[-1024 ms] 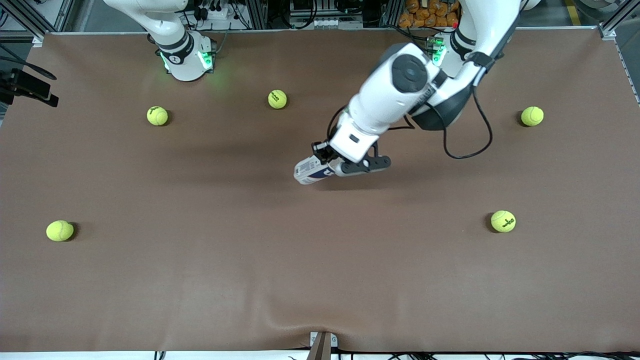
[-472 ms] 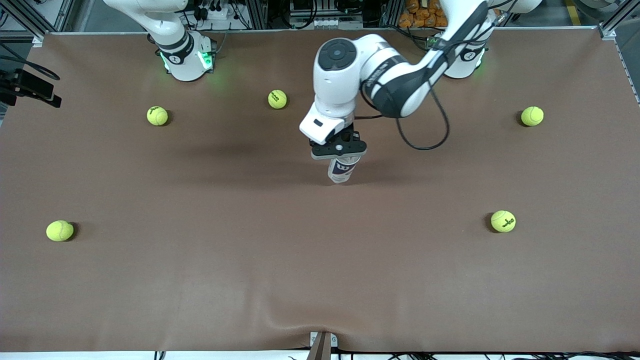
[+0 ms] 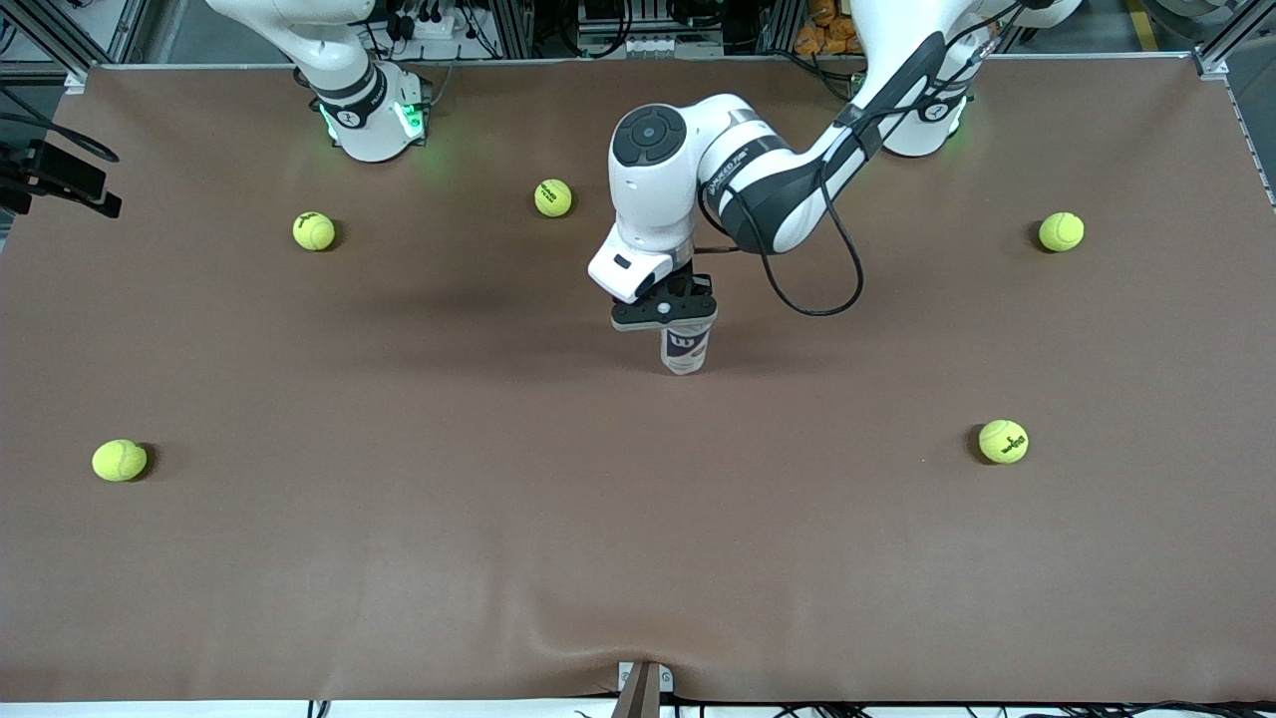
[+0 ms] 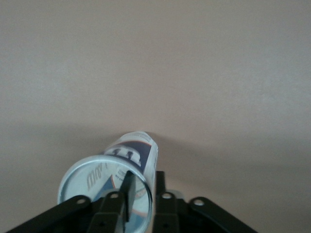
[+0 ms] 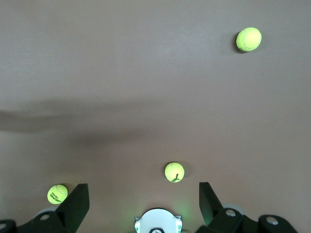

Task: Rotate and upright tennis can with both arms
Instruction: 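Lower the upright can onto the table and open the left gripper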

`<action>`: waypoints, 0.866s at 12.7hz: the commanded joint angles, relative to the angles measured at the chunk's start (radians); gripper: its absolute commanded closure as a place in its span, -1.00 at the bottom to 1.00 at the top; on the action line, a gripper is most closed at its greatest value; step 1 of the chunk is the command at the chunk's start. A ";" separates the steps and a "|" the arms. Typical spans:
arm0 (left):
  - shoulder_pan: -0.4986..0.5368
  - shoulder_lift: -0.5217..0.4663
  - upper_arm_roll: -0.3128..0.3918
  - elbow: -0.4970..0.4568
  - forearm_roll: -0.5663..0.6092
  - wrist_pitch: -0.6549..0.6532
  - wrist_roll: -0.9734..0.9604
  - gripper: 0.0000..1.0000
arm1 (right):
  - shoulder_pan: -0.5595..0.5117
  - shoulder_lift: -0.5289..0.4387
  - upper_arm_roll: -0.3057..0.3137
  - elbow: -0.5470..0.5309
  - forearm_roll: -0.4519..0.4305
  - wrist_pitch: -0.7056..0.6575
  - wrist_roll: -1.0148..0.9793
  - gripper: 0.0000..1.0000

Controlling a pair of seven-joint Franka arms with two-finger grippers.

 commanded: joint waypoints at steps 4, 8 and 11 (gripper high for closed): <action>0.000 -0.043 0.000 0.099 0.014 -0.141 -0.007 -1.00 | -0.002 0.007 -0.001 0.017 0.013 -0.004 0.007 -1.00; 0.067 -0.170 -0.001 0.127 -0.034 -0.296 -0.001 -1.00 | 0.001 0.008 -0.001 0.019 0.013 -0.003 0.009 -1.00; 0.153 -0.265 -0.004 0.124 -0.075 -0.365 0.082 -1.00 | 0.007 0.008 0.001 0.023 0.013 0.005 0.009 -1.00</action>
